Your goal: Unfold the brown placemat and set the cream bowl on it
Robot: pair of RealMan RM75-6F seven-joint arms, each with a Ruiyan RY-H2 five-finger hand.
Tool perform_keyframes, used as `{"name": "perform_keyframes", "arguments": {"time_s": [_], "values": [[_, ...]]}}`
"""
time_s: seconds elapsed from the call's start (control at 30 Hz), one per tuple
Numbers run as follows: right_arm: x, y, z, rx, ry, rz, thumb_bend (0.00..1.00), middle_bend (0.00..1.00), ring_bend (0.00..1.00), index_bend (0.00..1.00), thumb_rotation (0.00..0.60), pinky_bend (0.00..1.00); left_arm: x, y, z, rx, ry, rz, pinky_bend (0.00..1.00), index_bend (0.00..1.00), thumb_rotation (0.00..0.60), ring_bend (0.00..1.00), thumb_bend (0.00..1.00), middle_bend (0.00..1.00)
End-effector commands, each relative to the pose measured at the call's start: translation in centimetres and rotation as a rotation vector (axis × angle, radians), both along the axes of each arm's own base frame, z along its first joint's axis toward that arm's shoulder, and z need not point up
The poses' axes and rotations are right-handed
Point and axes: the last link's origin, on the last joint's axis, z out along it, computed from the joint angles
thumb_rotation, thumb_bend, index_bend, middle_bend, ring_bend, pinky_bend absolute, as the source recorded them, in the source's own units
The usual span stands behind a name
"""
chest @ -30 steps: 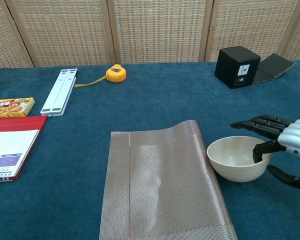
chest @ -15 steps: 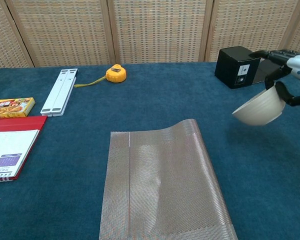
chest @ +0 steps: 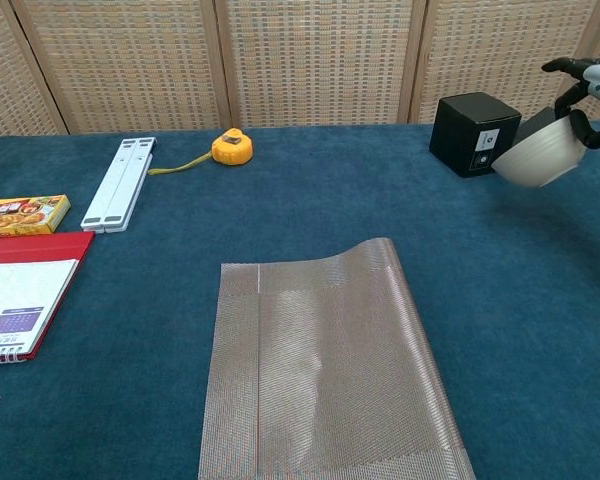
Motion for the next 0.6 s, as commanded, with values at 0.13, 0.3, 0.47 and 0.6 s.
{"name": "perform_keyframes", "arguments": {"time_s": [0.13,0.3,0.47,0.6], "values": [[-1.2,-1.7,-0.6,-0.054,-0.019,-0.147,0.80,0.00,0.00,0.68,0.600,0.00,-0.1,0.0,0.0,-0.001,0.000,0.003,0.00,0.00,0.600,0.00,0.00,0.00],[-2.3,-1.3,-0.5,-0.032,0.044,-0.163,0.80,0.00,0.00,0.68,0.600,0.00,-0.1,0.1,0.0,-0.001,0.000,0.004,0.00,0.00,0.600,0.00,0.00,0.00],[-3.3,-0.3,-1.0,0.016,0.069,-0.165,0.77,0.00,0.00,0.61,0.600,0.00,0.1,0.0,-0.2,-0.010,0.002,-0.001,0.00,0.00,0.600,0.00,0.00,0.00],[-3.5,0.3,-1.0,0.073,0.048,-0.139,0.48,0.00,0.00,0.09,0.600,0.00,0.2,-0.2,-0.2,-0.007,0.003,-0.007,0.00,0.00,0.600,0.00,0.00,0.00]]}}
